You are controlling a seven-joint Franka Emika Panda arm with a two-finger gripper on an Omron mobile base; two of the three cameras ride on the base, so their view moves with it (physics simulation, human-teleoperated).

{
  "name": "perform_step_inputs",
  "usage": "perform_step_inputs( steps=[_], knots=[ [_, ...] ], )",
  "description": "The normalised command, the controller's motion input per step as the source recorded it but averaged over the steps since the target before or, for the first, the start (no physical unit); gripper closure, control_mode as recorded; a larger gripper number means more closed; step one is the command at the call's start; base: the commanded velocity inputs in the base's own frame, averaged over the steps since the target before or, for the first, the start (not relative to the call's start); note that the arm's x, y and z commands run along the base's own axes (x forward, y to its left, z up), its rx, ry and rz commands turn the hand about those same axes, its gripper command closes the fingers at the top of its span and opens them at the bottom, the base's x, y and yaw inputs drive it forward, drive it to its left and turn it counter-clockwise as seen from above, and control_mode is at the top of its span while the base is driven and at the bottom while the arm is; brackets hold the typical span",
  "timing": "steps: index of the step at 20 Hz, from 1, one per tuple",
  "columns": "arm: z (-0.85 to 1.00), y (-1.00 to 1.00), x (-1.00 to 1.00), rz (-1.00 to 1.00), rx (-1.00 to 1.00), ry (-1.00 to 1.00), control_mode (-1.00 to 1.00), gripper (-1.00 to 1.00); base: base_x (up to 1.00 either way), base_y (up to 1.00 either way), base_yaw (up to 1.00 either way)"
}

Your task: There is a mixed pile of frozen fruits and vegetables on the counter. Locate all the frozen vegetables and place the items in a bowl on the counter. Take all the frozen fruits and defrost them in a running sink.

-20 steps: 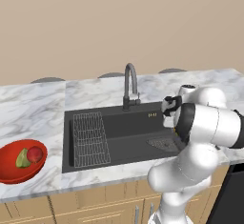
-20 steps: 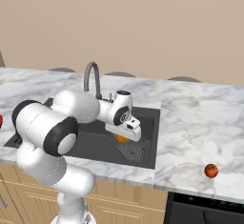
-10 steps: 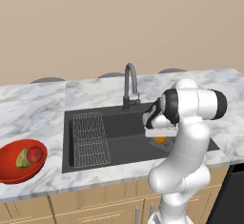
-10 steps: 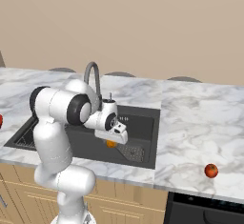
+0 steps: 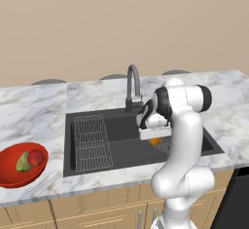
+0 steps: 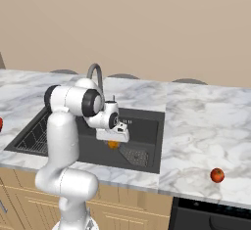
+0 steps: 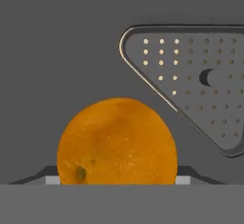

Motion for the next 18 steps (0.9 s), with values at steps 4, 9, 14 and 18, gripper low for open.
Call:
perform_step_inputs(
  steps=[4, 9, 14, 18],
  knots=[
    [-0.31, 0.15, 0.45, 0.05, 0.0, 0.0, -1.0, 1.0, 0.0, 0.0, 0.0],
    [-0.47, 0.03, 0.33, 0.0, 0.0, 0.0, -1.0, 1.0, 0.0, 0.0, 0.0],
    [-0.47, 0.0, 0.41, -0.08, 0.0, 0.0, -1.0, 1.0, 0.0, 0.0, 0.0],
    [-0.31, 0.05, 0.07, -0.06, 0.0, -0.03, -1.0, 1.0, 0.0, 0.0, 0.0]
  ],
)
